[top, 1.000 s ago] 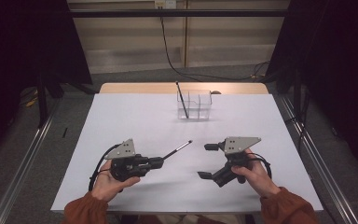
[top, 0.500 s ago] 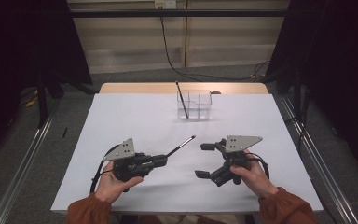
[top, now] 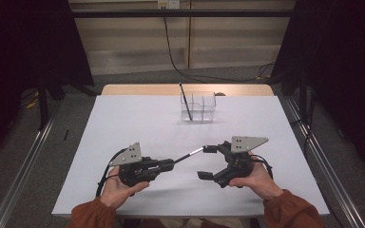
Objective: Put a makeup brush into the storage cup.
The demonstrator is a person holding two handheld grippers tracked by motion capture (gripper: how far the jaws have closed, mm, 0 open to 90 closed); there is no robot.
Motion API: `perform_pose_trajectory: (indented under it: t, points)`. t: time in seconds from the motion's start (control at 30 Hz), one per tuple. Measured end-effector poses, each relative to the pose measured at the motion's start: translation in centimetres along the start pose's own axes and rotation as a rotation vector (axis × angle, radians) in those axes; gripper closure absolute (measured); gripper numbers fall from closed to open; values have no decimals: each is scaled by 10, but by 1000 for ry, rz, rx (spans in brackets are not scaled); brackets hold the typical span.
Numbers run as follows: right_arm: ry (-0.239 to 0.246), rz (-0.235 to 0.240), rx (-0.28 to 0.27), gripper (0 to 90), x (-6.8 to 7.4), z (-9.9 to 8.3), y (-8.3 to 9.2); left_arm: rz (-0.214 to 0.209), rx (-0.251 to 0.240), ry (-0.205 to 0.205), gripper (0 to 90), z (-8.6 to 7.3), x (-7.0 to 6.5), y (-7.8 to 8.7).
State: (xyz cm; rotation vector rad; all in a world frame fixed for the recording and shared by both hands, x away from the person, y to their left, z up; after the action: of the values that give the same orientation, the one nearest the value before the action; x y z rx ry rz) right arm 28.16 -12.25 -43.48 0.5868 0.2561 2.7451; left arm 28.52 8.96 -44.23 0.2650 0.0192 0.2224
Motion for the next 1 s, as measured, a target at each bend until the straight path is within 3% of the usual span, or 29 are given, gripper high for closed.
perform_pose_trajectory:
  t: [0.13,0.43,0.5,0.7,1.0]
  points:
    - [0,16,-7,170,2,1,-1,-12,-24,-3,839,2,-1,0]
    - [-30,36,-32,338,0,5,1,-50,-29,-17,839,6,-8,-3]
    - [-33,55,-32,447,0,6,1,-52,-23,-21,839,5,-8,-4]
    - [-70,91,-47,613,-2,8,4,-72,-14,-32,839,4,-11,-5]
    - [-114,143,-55,741,-2,9,4,-101,15,-57,839,-1,-15,-10]
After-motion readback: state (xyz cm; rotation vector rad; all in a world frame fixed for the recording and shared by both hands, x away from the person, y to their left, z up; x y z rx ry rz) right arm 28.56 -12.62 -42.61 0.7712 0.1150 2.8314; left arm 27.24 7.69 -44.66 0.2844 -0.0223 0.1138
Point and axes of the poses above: each handheld gripper's, and its own axes: y roughly backward along the jaws, z roughly out of its top, x roughly to its left, the point moved 6 cm from there along -y, roughly forward along the jaws, and after that the axes turned 11 degrees about -y, right-handed, at the moved point
